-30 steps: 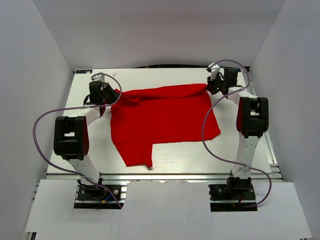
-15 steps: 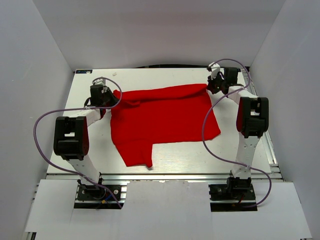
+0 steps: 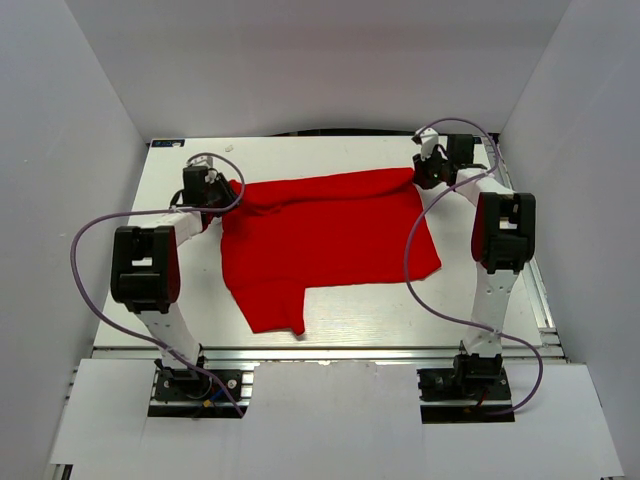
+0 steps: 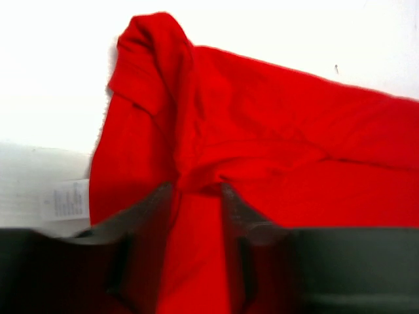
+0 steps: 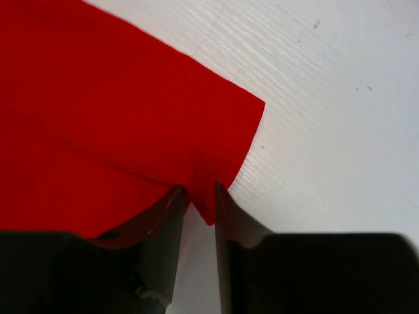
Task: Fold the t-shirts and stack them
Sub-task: Fold the flattened tshirt in 1/3 of the way
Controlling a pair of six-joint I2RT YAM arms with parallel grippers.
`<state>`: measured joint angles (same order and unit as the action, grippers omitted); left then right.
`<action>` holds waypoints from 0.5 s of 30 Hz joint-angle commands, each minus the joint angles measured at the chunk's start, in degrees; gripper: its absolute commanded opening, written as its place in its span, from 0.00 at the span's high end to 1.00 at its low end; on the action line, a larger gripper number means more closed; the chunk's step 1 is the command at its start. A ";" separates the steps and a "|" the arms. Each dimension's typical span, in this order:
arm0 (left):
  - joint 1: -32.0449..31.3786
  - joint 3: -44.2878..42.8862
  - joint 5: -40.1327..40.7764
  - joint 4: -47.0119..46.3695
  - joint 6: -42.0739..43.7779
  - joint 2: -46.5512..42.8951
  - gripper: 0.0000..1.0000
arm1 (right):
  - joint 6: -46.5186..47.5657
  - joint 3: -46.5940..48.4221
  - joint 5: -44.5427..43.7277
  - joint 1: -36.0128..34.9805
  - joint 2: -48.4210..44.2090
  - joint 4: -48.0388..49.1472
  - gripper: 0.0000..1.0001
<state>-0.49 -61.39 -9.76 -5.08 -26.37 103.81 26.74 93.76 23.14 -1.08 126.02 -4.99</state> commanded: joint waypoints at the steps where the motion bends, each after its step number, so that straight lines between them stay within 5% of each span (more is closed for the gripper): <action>1: 0.40 -3.91 -1.58 6.12 1.05 0.08 0.51 | 1.64 3.71 1.30 0.47 -0.33 -3.61 0.66; 7: 2.51 -1.55 -0.97 11.23 3.08 -6.68 0.28 | 1.12 2.23 3.84 3.36 -7.52 -6.34 0.42; 12: 4.00 3.02 0.09 11.24 2.03 -17.14 0.31 | 0.77 1.87 8.67 5.30 -11.84 -8.54 0.40; 15: 4.01 3.91 -2.27 9.13 -0.17 -17.86 0.44 | -0.02 1.61 12.98 5.65 -13.25 -8.45 0.43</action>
<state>3.57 -57.98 -10.04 5.93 -25.26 88.99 27.44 94.80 29.93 4.40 116.27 -13.17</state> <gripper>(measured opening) 0.589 0.576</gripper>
